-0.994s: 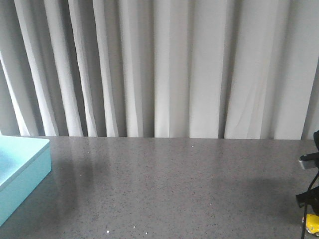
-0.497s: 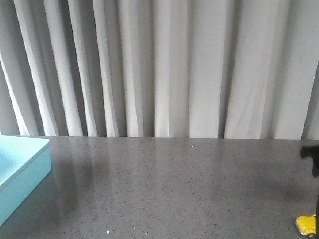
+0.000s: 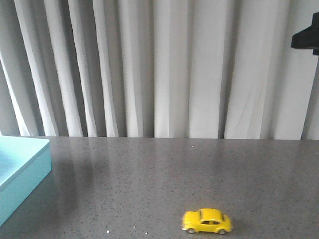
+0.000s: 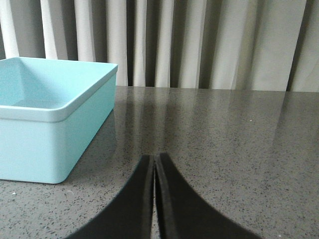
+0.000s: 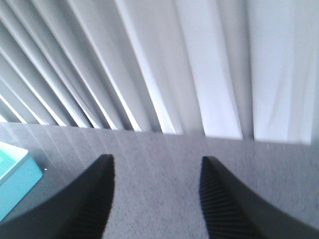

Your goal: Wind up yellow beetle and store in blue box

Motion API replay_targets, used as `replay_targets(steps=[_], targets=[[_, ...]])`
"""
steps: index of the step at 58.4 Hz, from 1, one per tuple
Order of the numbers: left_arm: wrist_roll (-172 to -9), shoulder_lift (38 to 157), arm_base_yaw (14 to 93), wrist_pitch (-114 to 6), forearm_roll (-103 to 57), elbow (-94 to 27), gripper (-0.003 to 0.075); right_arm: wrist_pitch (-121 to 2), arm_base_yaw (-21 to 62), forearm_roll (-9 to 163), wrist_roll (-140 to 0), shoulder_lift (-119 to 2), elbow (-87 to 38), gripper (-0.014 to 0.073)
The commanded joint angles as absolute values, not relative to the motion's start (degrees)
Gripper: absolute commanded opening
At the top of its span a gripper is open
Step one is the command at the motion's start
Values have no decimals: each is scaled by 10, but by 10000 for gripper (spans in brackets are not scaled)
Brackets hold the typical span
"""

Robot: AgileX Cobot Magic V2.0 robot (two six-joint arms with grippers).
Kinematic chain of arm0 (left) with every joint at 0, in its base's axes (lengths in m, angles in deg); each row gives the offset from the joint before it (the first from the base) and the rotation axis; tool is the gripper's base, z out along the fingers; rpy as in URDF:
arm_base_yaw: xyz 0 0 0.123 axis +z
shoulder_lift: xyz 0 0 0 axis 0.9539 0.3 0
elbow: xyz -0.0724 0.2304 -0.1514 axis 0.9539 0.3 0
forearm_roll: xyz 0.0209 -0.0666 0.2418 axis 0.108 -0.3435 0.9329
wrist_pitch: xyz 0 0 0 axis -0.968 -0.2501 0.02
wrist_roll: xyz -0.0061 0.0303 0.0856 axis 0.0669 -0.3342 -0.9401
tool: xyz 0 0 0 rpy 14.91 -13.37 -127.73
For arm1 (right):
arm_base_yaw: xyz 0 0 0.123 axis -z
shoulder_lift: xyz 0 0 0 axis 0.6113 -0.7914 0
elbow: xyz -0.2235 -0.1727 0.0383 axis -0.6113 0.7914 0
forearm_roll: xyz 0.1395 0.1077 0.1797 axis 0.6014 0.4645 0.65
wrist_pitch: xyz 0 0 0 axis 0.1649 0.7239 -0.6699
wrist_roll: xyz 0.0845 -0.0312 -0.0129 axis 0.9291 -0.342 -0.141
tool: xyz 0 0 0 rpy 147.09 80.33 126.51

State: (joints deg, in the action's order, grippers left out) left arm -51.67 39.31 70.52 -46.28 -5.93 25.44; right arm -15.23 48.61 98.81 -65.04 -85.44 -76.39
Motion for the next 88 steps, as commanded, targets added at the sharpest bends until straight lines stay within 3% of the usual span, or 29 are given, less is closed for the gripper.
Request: replay_targets(steps=[1,14,35,49,60,88], targets=[[-513,383,707,-421,-61,249,-6,-182,488,1026,-700,-802,-780,238],[-513,383,707,-421,-61,249,-6,-184,488,1045,-770,-710,-701,-15],[-513,383,707,-421,-61,249,-6,-369,488,1162,-984,-449,-214,-7],[-513,383,707,-421,-61,249,-6,-467,488,1166,-1010,-322,-1,-7],[-513,383,707,-421,-61,249,-6,-482,488,1165,-1009,-289,59,-7],[-534,383,707,-421,-44,249,-6,-482,488,1163,-1009,-289,60,-7]])
